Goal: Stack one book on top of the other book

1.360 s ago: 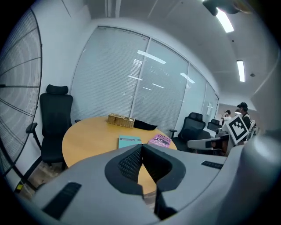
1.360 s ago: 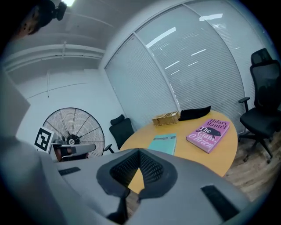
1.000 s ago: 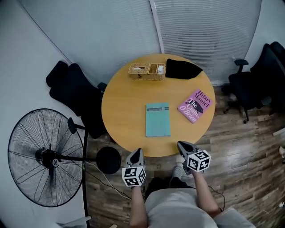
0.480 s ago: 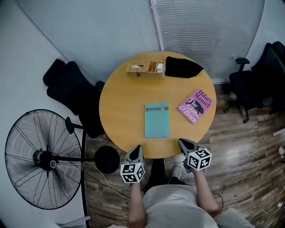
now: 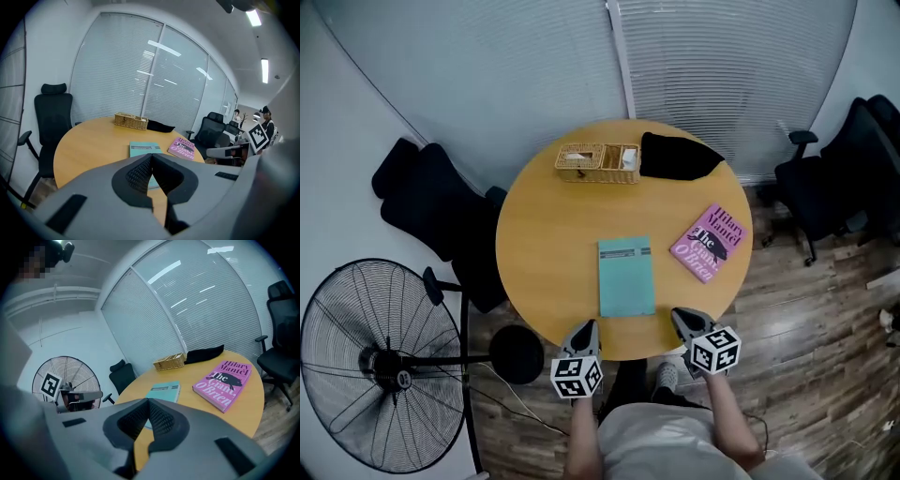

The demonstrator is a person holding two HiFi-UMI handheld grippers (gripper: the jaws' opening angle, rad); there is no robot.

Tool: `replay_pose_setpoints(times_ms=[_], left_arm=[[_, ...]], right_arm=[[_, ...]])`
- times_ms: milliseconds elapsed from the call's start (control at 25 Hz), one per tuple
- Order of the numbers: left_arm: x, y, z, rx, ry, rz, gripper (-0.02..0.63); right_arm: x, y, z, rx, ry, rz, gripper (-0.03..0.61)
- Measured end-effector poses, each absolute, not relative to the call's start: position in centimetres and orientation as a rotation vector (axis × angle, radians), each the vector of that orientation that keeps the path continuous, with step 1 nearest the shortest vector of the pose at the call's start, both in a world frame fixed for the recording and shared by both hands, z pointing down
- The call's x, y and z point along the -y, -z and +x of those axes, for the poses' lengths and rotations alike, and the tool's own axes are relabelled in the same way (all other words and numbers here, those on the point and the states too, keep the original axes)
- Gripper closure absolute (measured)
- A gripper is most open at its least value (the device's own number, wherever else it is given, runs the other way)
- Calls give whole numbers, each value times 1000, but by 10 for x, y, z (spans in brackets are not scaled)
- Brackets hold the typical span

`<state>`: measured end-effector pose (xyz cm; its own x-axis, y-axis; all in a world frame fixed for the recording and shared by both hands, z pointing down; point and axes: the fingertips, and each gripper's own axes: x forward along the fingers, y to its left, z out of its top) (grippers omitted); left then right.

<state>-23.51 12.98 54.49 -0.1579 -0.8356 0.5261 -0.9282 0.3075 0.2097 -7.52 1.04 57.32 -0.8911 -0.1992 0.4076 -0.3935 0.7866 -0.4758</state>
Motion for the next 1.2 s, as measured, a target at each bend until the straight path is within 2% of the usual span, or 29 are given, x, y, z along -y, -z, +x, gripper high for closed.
replay_pose_setpoints(times_ms=[560,1200], left_arm=[[-64,-590,-276,1902,-235,1595,587],[-41,-674,-316,1829,-186,1500,586]], right_arm=[[31,-609,-118,2564,-859,584,563],[49,-677,-141,2434,-938,660,563]])
